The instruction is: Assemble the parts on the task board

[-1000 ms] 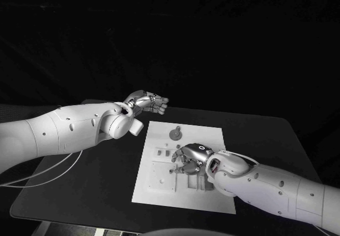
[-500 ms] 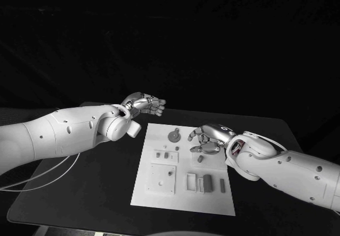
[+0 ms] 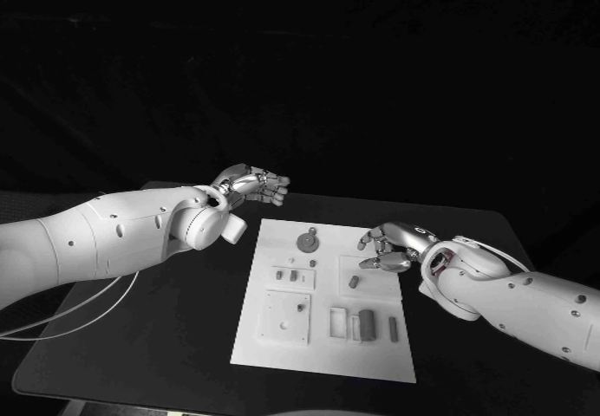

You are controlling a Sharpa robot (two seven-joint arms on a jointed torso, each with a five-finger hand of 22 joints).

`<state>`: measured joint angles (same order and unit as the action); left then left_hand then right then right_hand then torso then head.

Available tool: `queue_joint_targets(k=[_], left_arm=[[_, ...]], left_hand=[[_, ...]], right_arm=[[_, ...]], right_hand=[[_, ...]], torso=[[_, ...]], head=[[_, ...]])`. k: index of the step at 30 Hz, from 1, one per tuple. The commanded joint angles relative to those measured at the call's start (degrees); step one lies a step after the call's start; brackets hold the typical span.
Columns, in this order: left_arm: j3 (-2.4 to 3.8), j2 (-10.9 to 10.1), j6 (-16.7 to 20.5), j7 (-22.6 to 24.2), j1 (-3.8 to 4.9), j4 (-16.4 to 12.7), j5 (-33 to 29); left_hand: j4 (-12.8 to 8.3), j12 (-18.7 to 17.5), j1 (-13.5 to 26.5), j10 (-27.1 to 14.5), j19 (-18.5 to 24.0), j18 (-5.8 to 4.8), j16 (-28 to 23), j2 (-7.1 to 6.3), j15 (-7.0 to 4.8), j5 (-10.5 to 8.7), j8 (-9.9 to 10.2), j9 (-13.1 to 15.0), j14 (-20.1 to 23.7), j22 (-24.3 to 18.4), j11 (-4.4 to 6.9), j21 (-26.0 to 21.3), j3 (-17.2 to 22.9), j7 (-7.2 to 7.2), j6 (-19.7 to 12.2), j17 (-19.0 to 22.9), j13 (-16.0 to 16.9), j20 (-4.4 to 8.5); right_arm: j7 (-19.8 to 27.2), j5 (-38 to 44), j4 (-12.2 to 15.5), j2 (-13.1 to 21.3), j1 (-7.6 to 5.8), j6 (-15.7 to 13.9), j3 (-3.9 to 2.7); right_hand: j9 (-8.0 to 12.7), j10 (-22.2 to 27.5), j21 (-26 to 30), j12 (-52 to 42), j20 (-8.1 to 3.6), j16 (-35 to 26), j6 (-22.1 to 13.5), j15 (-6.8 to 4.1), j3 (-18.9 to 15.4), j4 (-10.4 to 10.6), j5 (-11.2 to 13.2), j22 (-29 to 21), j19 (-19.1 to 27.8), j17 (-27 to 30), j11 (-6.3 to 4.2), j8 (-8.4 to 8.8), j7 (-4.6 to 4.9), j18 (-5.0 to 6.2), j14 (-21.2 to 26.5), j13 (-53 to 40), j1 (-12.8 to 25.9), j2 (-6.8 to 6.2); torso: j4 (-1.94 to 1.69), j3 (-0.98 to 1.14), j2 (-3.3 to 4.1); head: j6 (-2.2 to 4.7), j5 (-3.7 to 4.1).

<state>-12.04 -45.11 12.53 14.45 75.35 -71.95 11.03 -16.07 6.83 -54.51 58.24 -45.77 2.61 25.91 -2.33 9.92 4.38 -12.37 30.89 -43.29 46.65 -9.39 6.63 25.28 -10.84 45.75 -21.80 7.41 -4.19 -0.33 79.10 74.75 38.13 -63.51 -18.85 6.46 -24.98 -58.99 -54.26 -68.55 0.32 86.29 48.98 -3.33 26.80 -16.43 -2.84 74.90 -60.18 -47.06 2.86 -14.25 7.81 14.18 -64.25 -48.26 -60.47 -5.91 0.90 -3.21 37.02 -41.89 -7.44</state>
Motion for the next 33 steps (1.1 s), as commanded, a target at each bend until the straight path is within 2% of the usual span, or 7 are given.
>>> queue_joint_targets(k=[1, 9, 15, 21, 24, 28, 33], left_arm=[[0.06, 0.09, -0.32, 0.80, 0.08, 0.05, 0.05], [0.06, -0.05, -0.28, 0.80, 0.08, 0.12, 0.08], [0.06, -0.02, -0.26, 0.82, 0.08, 0.15, 0.09], [0.06, -0.01, -0.24, 0.80, 0.08, 0.16, 0.09], [0.06, 0.16, -0.25, 0.82, 0.08, 0.24, 0.09], [0.06, 0.16, -0.26, 0.79, 0.08, 0.22, 0.10], [0.06, 0.16, -0.22, 0.79, 0.08, 0.27, 0.10]], left_hand=[[0.03, -0.33, -0.41, 0.45, 0.39, 1.16, -0.23, -0.16, -0.01, 0.02, -0.25, -0.06, -0.06, 0.06, -0.01, -0.06, -0.33, -0.08, 0.19, -0.10, -0.08, -0.01], [0.03, -0.34, -0.42, 0.46, 0.39, 1.16, -0.24, -0.17, -0.01, 0.01, -0.25, -0.07, -0.06, 0.07, -0.01, -0.06, -0.34, -0.08, 0.19, -0.11, -0.10, -0.01], [0.03, -0.35, -0.42, 0.46, 0.39, 1.16, -0.26, -0.20, -0.01, 0.01, -0.25, -0.08, -0.06, 0.08, -0.01, -0.06, -0.35, -0.09, 0.19, -0.12, -0.11, -0.01], [0.04, -0.36, -0.43, 0.46, 0.38, 1.16, -0.27, -0.19, -0.02, 0.01, -0.25, -0.09, -0.05, 0.08, -0.01, -0.05, -0.36, -0.09, 0.18, -0.13, -0.13, -0.01], [0.04, -0.36, -0.43, 0.46, 0.38, 1.16, -0.28, -0.19, -0.01, 0.01, -0.25, -0.09, -0.05, 0.09, -0.01, -0.05, -0.36, -0.09, 0.18, -0.13, -0.14, -0.01], [0.05, -0.36, -0.43, 0.47, 0.38, 1.16, -0.29, -0.18, -0.01, 0.01, -0.25, -0.10, -0.05, 0.09, -0.01, -0.05, -0.36, -0.10, 0.18, -0.13, -0.15, -0.01], [0.06, -0.37, -0.44, 0.48, 0.37, 1.16, -0.30, -0.16, -0.01, 0.01, -0.26, -0.10, -0.05, 0.10, -0.01, -0.05, -0.36, -0.10, 0.18, -0.14, -0.16, 0.00]], right_arm=[[0.53, 0.05, -0.40, -0.24, 0.75, 1.39, 0.14], [0.15, 1.53, -1.63, -0.54, 2.23, 2.79, 0.49], [0.43, 1.88, -2.32, -1.29, 3.04, 2.52, 0.91], [0.45, 3.45, -3.71, -3.02, 4.19, 1.66, 0.96], [0.35, 3.52, -4.72, -3.87, 4.68, 1.31, 0.96], [0.55, 3.58, -5.79, -4.69, 5.04, 0.93, 0.96], [0.77, 3.58, -6.26, -5.22, 5.24, 0.83, 0.96]], right_hand=[[0.14, 0.01, 0.00, 0.22, -0.15, 0.24, -1.43, 0.04, -0.39, -0.06, -0.12, 0.76, -0.17, 0.12, 0.00, 0.16, 1.58, 0.82, 0.17, 0.07, 0.08, -0.87], [0.76, 1.02, 0.35, 0.36, 0.11, 0.21, -3.52, 0.72, -0.36, -0.06, -0.12, 0.71, 0.42, 0.25, 0.71, 1.28, 2.30, 0.82, 0.95, 0.05, 0.24, -2.16], [0.86, 1.31, 0.41, 0.27, 0.22, 0.28, -3.86, 0.92, -0.28, -0.06, -0.12, 0.73, 0.59, 0.26, 0.90, 1.42, 2.49, 0.82, 1.20, -0.01, 0.17, -2.38], [0.81, 1.39, 0.39, 0.09, 0.28, 0.43, -3.61, 0.97, -0.09, -0.06, -0.12, 0.76, 0.62, 0.24, 0.93, 1.23, 2.51, 0.82, 1.29, -0.09, -0.05, -1.94], [0.72, 1.34, 0.31, -0.10, 0.27, 0.60, -3.19, 0.90, 0.13, -0.15, -0.12, 0.81, 0.58, 0.24, 0.84, 0.95, 2.41, 0.82, 1.27, -0.15, -0.48, -1.46], [0.65, 1.27, 0.22, -0.25, 0.26, 0.75, -2.84, 0.81, 0.25, -0.17, -0.12, 0.85, 0.52, 0.25, 0.74, 0.70, 2.30, 0.82, 1.24, -0.17, -0.80, -1.02], [0.56, 1.13, 0.11, -0.39, 0.25, 0.91, -2.33, 0.66, 0.31, -0.17, -0.12, 0.89, 0.43, 0.28, 0.58, 0.37, 2.14, 0.82, 1.15, -0.17, -1.00, -0.41]], torso=[[-0.06, -0.06, 0.01], [-0.07, -0.17, -0.03], [-0.07, -0.22, -0.01], [-0.12, -0.15, 0.02], [-0.07, -0.17, 0.01], [-0.26, -0.18, 0.00], [-0.11, -0.25, -0.02]], head=[[-0.12, 0.10], [-0.25, 0.08], [-0.43, 0.22], [-0.30, 0.21], [-0.21, -0.07], [-0.32, -0.04], [-0.27, -0.24]])
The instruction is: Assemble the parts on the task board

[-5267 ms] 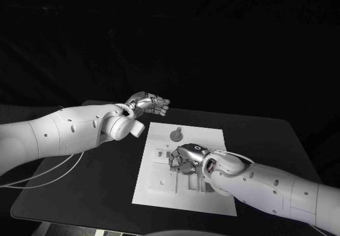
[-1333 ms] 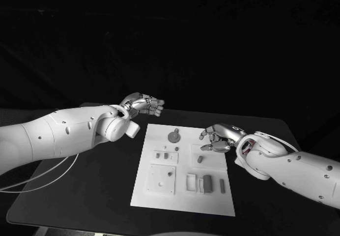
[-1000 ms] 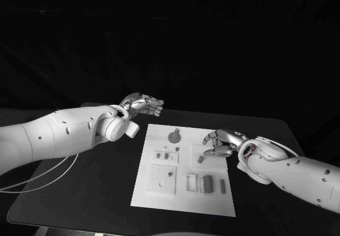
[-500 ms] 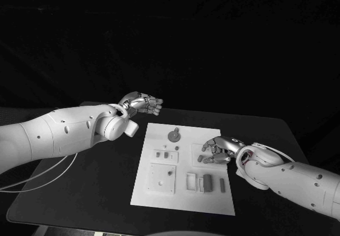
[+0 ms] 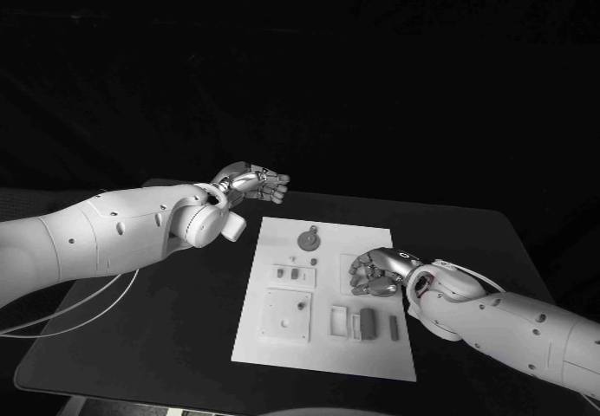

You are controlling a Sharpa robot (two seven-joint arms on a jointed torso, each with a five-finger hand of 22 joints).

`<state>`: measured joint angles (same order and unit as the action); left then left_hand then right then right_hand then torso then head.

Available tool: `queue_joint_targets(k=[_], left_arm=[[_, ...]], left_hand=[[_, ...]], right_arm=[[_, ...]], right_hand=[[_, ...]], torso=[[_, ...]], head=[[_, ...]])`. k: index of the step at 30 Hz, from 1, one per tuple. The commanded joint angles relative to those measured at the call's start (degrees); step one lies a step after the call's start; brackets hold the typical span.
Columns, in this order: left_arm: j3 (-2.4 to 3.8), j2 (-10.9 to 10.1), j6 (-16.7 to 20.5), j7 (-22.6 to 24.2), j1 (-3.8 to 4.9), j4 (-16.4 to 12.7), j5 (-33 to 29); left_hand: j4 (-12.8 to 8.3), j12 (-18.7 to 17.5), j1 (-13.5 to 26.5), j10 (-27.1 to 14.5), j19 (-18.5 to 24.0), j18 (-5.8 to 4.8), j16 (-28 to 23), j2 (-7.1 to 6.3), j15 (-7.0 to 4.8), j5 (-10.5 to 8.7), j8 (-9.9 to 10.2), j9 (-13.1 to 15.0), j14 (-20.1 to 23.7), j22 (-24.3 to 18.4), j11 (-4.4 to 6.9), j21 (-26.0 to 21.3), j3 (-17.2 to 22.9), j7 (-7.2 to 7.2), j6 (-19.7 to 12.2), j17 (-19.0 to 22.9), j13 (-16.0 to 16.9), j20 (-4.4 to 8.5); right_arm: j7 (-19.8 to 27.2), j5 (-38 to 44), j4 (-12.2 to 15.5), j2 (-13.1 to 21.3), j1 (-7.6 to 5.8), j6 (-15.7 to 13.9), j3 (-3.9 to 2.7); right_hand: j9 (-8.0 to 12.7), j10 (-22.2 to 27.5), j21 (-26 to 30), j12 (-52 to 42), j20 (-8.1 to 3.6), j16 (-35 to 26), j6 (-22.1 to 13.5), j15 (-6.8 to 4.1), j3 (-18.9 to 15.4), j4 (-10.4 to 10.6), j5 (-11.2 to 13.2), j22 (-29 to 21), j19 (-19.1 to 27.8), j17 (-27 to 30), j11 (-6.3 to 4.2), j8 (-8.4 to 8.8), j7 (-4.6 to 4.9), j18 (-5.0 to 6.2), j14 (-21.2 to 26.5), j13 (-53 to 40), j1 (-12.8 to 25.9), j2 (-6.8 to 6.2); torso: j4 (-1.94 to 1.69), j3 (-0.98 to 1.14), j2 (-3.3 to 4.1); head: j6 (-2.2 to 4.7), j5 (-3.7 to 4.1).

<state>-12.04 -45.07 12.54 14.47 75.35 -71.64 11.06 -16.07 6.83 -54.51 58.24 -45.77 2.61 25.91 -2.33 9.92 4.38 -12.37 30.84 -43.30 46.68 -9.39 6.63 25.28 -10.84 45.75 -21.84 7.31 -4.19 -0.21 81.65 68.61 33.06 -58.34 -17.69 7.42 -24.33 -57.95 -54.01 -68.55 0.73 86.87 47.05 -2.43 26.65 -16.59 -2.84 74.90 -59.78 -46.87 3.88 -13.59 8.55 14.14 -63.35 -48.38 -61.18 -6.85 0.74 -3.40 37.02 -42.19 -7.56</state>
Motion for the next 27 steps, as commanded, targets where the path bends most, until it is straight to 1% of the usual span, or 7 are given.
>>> queue_joint_targets(k=[1, 4, 6, 10, 15, 27], left_arm=[[0.06, 0.10, -0.25, 0.77, 0.08, -0.06, 0.07], [0.06, 0.10, -0.26, 0.77, 0.08, -0.06, 0.07], [0.06, 0.11, -0.23, 0.77, 0.08, -0.05, 0.07], [0.06, 0.06, -0.23, 0.76, 0.08, -0.07, 0.07], [0.06, 0.02, -0.18, 0.75, 0.08, -0.04, 0.07], [0.06, 0.04, -0.23, 0.70, 0.08, -0.06, 0.07]], left_hand=[[0.06, -0.37, -0.44, 0.48, 0.37, 1.16, -0.30, -0.16, -0.01, 0.02, -0.26, -0.06, -0.04, 0.07, -0.01, -0.05, -0.36, -0.10, 0.18, -0.10, -0.06, 0.00], [0.07, -0.37, -0.44, 0.48, 0.37, 1.16, -0.31, -0.15, -0.01, 0.02, -0.26, -0.06, -0.04, 0.07, -0.01, -0.05, -0.36, -0.10, 0.18, -0.10, -0.07, 0.00], [0.07, -0.37, -0.44, 0.49, 0.37, 1.16, -0.31, -0.14, -0.01, 0.02, -0.26, -0.06, -0.04, 0.07, -0.01, -0.04, -0.36, -0.10, 0.18, -0.11, -0.07, 0.00], [0.08, -0.37, -0.44, 0.50, 0.37, 1.16, -0.32, -0.13, -0.01, 0.02, -0.26, -0.07, -0.04, 0.08, -0.01, -0.04, -0.36, -0.10, 0.18, -0.11, -0.08, 0.00], [0.09, -0.37, -0.44, 0.51, 0.37, 1.16, -0.33, -0.11, -0.01, 0.02, -0.27, -0.07, -0.04, 0.08, -0.01, -0.04, -0.36, -0.10, 0.19, -0.12, -0.09, -0.01], [0.10, -0.39, -0.48, 0.52, 0.37, 1.16, -0.36, -0.07, -0.01, 0.03, -0.28, -0.09, -0.05, 0.09, 0.00, -0.04, -0.34, -0.11, 0.19, -0.14, -0.13, 0.00]], right_arm=[[0.71, 1.02, -0.17, -0.24, 0.08, -0.29, -0.01], [0.79, 1.04, -0.24, -0.40, 0.12, -0.19, 0.00], [0.77, 1.27, -0.32, -0.46, 0.14, -0.24, 0.00], [0.55, 1.70, -0.50, -0.46, 0.15, -0.69, 0.00], [0.45, 1.95, -0.61, -0.43, 0.15, -1.07, 0.00], [0.55, 1.96, -0.43, -0.40, 0.19, -0.97, 0.00]], right_hand=[[-0.14, 0.04, -0.18, -0.43, -0.17, 0.37, -0.18, -0.30, 0.48, -0.02, -0.12, 0.91, 0.01, 0.10, -0.50, -0.43, 1.33, 0.86, 0.22, -0.03, -0.35, 0.74], [-0.28, -0.12, -0.26, -0.51, -0.21, 0.48, 0.56, -0.51, 0.54, -0.06, -0.13, 0.93, -0.05, 0.15, -0.74, -0.89, 1.09, 0.86, 0.13, 0.01, -0.59, 1.41], [-0.46, -0.27, -0.34, -0.56, -0.27, 0.57, 1.40, -0.75, 0.69, -0.11, -0.12, 0.95, -0.09, 0.20, -0.99, -1.38, 0.82, 0.86, 0.05, 0.06, -0.98, 2.29], [-0.73, -0.50, -0.48, -0.59, -0.36, 0.67, 2.76, -1.19, 0.77, -0.17, -0.14, 0.99, -0.10, 0.30, -1.47, -2.16, 0.34, 0.86, -0.05, 0.16, -1.62, 3.39], [-1.00, -0.79, -0.65, -0.59, -0.51, 0.79, 4.12, -1.69, 0.84, -0.23, -0.13, 1.03, -0.10, 0.42, -1.99, -2.90, -0.21, 0.86, -0.21, 0.27, -2.82, 3.95], [-1.15, -0.97, -0.74, -0.47, -0.51, 0.80, 4.99, -2.07, 0.76, -0.19, -0.13, 1.01, -0.01, 0.56, -2.40, -3.34, -0.63, 0.86, -0.27, 0.40, -3.26, 4.36]], torso=[[0.06, -0.07, -0.02], [0.07, -0.07, -0.03], [0.09, -0.03, -0.03], [0.10, -0.01, -0.03], [0.13, 0.02, -0.02], [0.14, 0.02, -0.02]], head=[[0.00, -0.19], [-0.06, -0.18], [-0.07, -0.22], [-0.07, -0.23], [-0.06, -0.24], [-0.25, -0.20]])
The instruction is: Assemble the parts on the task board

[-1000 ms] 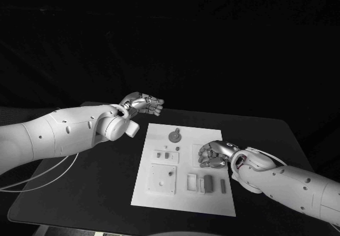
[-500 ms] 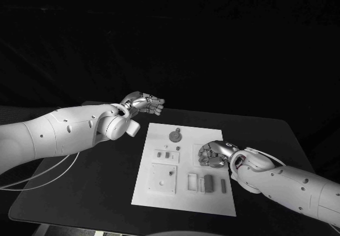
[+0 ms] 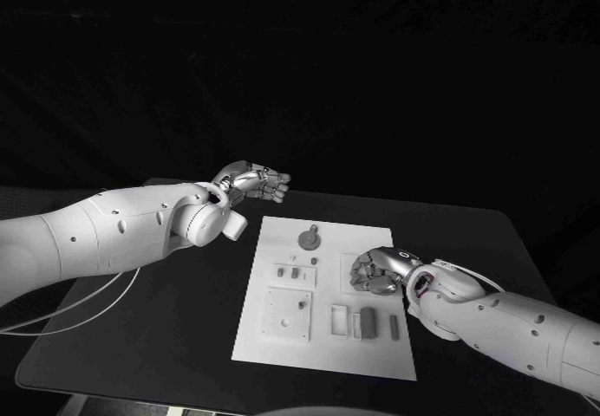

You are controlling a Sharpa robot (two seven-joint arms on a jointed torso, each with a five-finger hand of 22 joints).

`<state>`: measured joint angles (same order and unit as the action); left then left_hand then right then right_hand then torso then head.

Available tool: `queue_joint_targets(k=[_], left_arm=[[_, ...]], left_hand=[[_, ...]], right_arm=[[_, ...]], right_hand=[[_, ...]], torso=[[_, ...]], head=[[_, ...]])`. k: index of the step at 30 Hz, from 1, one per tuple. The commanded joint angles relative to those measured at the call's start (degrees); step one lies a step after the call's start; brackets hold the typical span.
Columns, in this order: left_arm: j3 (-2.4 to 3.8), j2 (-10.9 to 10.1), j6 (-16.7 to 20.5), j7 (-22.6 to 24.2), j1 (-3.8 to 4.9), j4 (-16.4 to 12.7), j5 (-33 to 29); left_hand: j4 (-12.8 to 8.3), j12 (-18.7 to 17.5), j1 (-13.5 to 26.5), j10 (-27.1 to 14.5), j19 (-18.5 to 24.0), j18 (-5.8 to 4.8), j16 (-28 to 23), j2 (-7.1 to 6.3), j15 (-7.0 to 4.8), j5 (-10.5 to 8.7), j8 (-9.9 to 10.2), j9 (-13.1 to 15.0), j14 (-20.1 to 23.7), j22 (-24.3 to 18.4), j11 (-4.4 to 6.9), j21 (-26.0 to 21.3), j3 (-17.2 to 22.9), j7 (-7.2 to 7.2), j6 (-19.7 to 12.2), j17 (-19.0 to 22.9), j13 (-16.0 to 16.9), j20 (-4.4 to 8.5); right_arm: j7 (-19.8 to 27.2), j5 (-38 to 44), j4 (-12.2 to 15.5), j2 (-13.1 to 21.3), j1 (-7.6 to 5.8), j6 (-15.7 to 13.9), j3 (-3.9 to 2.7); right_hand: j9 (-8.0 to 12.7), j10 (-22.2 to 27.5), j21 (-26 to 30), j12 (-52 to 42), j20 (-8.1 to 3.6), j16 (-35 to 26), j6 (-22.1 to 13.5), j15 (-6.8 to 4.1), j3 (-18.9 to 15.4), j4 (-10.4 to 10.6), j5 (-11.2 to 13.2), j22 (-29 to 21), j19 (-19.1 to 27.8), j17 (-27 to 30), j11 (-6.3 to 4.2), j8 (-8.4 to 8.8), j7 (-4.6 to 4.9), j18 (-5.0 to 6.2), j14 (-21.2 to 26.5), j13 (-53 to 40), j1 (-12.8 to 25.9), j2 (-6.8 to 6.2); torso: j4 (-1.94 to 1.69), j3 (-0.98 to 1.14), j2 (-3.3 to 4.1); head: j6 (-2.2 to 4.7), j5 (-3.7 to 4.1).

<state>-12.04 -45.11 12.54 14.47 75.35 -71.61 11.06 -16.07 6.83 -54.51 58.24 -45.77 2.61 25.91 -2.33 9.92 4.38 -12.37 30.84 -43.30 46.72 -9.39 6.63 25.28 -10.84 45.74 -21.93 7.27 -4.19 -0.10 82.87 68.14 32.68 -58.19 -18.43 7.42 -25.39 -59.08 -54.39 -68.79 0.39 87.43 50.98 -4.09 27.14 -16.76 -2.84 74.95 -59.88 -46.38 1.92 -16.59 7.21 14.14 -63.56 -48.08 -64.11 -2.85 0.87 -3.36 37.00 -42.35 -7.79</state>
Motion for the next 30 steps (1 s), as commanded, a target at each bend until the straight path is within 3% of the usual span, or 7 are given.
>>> queue_joint_targets(k=[1, 13, 20, 30], left_arm=[[0.06, 0.08, -0.25, 0.70, 0.08, -0.08, 0.06], [0.06, 0.00, -0.23, 0.64, 0.08, -0.07, 0.06], [0.06, -0.05, -0.22, 0.63, 0.08, -0.08, 0.06], [0.06, -0.07, -0.23, 0.55, 0.08, -0.04, 0.06]], left_hand=[[0.10, -0.39, -0.48, 0.52, 0.36, 1.16, -0.36, -0.06, -0.01, 0.03, -0.28, -0.10, -0.05, 0.06, 0.00, -0.04, -0.34, -0.11, 0.20, -0.06, -0.08, 0.00], [0.09, -0.40, -0.52, 0.53, 0.36, 1.16, -0.39, -0.04, -0.01, 0.03, -0.28, -0.12, -0.05, 0.07, -0.01, -0.04, -0.34, -0.11, 0.19, -0.08, -0.12, 0.00], [0.10, -0.41, -0.53, 0.54, 0.36, 1.16, -0.40, -0.03, 0.00, 0.02, -0.28, -0.13, -0.05, 0.07, -0.01, -0.04, -0.34, -0.10, 0.19, -0.09, -0.14, 0.00], [0.09, -0.43, -0.56, 0.54, 0.36, 1.16, -0.43, -0.04, 0.00, 0.02, -0.28, -0.15, -0.05, 0.09, -0.01, -0.04, -0.34, -0.11, 0.18, -0.11, -0.18, 0.00]], right_arm=[[0.47, 0.75, 0.05, -0.02, 0.04, -0.28, 0.01], [0.72, 0.75, 0.05, -0.08, 0.04, -1.51, 0.01], [0.85, 0.75, -0.05, -0.11, 0.04, -2.01, 0.01], [1.08, 0.74, 0.21, 0.07, 0.04, -2.08, 0.00]], right_hand=[[-0.09, 0.16, -0.37, -0.23, -0.17, 0.25, 1.09, -0.43, 0.27, -0.02, -0.13, 0.97, 0.09, 0.08, -0.45, -0.36, 0.69, 0.86, -0.06, 0.10, -0.31, 0.40], [-0.38, -0.25, -0.54, -0.16, -0.21, 0.35, 2.72, -0.93, 0.42, -0.02, -0.14, 0.95, 0.02, 0.22, -1.01, -1.15, 0.10, 0.86, -0.26, 0.22, -0.59, 1.18], [-0.53, -0.60, -0.50, 0.35, -0.02, 0.19, 4.97, -1.53, 4.44, 0.23, -0.15, 0.80, -0.09, 0.57, -1.66, -1.92, -0.58, 0.86, -0.38, 0.53, -0.34, 2.06], [-0.76, -0.82, -0.63, 0.58, -0.05, 0.16, 6.27, -1.88, 5.74, 0.15, -0.14, 0.84, -0.13, 0.74, -2.06, -2.50, -1.02, 0.86, -0.48, 0.65, 0.56, 2.58]], torso=[[-0.01, -0.02, 0.01], [-0.04, -0.06, 0.00], [-0.02, -0.04, 0.00], [-0.02, -0.03, 0.01]], head=[[-0.10, 0.05], [-0.24, 0.10], [-0.29, 0.05], [-0.36, 0.03]])
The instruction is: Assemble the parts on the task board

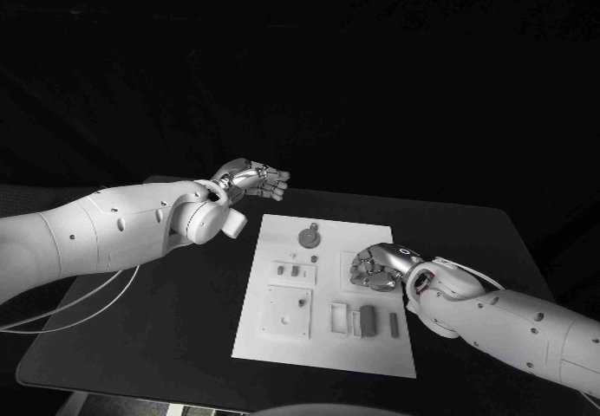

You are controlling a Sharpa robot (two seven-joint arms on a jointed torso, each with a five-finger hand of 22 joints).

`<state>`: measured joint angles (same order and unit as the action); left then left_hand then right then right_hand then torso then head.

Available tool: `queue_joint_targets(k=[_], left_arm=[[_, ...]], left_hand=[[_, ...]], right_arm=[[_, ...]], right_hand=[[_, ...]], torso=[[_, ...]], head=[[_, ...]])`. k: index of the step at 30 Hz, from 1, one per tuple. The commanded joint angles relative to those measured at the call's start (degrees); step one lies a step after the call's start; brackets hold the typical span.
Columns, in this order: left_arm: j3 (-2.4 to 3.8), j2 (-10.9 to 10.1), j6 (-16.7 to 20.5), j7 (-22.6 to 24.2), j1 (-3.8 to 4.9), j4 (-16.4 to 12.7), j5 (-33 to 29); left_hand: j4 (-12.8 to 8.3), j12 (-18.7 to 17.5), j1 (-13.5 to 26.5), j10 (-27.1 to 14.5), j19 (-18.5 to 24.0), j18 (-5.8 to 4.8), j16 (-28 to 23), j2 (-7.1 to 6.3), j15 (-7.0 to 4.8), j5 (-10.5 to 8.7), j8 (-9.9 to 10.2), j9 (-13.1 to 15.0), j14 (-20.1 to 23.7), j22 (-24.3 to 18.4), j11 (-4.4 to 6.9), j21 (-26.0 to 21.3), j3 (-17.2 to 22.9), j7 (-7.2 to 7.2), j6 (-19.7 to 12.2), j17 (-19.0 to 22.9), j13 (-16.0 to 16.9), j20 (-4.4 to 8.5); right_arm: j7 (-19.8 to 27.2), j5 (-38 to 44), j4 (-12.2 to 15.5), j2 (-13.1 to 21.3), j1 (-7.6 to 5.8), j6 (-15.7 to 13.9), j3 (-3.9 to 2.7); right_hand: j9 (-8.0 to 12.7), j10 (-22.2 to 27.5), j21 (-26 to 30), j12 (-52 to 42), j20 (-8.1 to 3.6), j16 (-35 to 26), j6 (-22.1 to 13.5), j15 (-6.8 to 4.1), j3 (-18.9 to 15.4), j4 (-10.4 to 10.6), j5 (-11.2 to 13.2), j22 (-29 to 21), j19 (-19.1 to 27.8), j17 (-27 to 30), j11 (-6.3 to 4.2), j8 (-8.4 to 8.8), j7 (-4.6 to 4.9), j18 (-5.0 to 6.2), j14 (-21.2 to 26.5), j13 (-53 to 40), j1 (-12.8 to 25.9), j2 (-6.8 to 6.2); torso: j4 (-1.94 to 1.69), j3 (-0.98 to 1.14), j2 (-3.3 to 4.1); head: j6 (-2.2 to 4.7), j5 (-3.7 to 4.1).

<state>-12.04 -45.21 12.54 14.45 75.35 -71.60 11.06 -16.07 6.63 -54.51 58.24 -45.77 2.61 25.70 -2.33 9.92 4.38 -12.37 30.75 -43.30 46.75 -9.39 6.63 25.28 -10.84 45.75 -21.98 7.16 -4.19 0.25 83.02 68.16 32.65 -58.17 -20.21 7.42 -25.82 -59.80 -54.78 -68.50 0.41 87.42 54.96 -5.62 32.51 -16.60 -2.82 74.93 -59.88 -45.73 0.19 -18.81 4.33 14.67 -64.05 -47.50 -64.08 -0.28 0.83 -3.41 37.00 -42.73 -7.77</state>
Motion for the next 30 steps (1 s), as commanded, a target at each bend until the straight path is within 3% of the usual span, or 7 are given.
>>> queue_joint_targets(k=[1, 14, 30], left_arm=[[0.06, 0.03, -0.23, 0.57, 0.08, -0.05, 0.06], [0.06, 0.15, -0.22, 0.55, 0.08, 0.28, 0.07], [0.06, 0.03, -0.19, 0.57, 0.08, 0.80, 0.07]], left_hand=[[0.09, -0.23, -0.56, 0.54, 0.36, 1.17, -0.21, -0.04, 0.00, 0.02, -0.28, -0.05, -0.05, 0.06, -0.01, -0.04, -0.35, -0.11, 0.17, -0.06, -0.08, 0.00], [0.08, -0.26, -0.59, 0.54, 0.36, 1.17, -0.25, -0.05, 0.01, 0.01, -0.28, -0.08, -0.05, 0.07, -0.02, -0.04, -0.36, -0.12, 0.16, -0.08, -0.12, 0.00], [0.08, -0.29, -0.63, 0.53, 0.36, 1.17, -0.29, -0.06, 0.01, 0.01, -0.28, -0.11, -0.04, 0.08, -0.03, -0.04, -0.37, -0.12, 0.14, -0.11, -0.17, -0.01]], right_arm=[[0.77, 0.51, 0.25, 0.16, 0.03, -0.30, 0.00], [1.18, -0.69, 2.32, 1.59, 0.01, -1.62, -0.07], [1.20, -1.50, 7.03, 3.92, -1.62, -2.26, -1.27]], right_hand=[[-0.34, -0.11, -0.24, 0.30, -0.08, 0.17, 2.34, -0.35, 0.41, -0.02, -0.15, 0.86, -0.14, 0.10, -0.35, -0.30, 1.85, 0.33, 0.01, 0.08, 0.55, 0.03], [-0.41, -0.20, -0.29, 0.34, -0.11, 0.18, 2.59, -0.47, 0.61, -0.03, -0.15, 0.87, -0.16, 0.13, -0.46, -0.44, 1.74, 0.33, -0.03, 0.10, 0.75, 0.09], [-0.42, -0.23, -0.31, 0.39, -0.15, 0.17, 2.61, -0.53, 0.73, -0.10, -0.15, 0.87, -0.16, 0.16, -0.51, -0.45, 1.70, 0.33, -0.04, 0.12, 0.74, -0.08]], torso=[[0.01, 0.01, 0.00], [0.05, 0.04, -0.02], [0.03, 0.00, -0.01]], head=[[0.03, 0.01], [0.10, -0.12], [0.43, -0.06]])
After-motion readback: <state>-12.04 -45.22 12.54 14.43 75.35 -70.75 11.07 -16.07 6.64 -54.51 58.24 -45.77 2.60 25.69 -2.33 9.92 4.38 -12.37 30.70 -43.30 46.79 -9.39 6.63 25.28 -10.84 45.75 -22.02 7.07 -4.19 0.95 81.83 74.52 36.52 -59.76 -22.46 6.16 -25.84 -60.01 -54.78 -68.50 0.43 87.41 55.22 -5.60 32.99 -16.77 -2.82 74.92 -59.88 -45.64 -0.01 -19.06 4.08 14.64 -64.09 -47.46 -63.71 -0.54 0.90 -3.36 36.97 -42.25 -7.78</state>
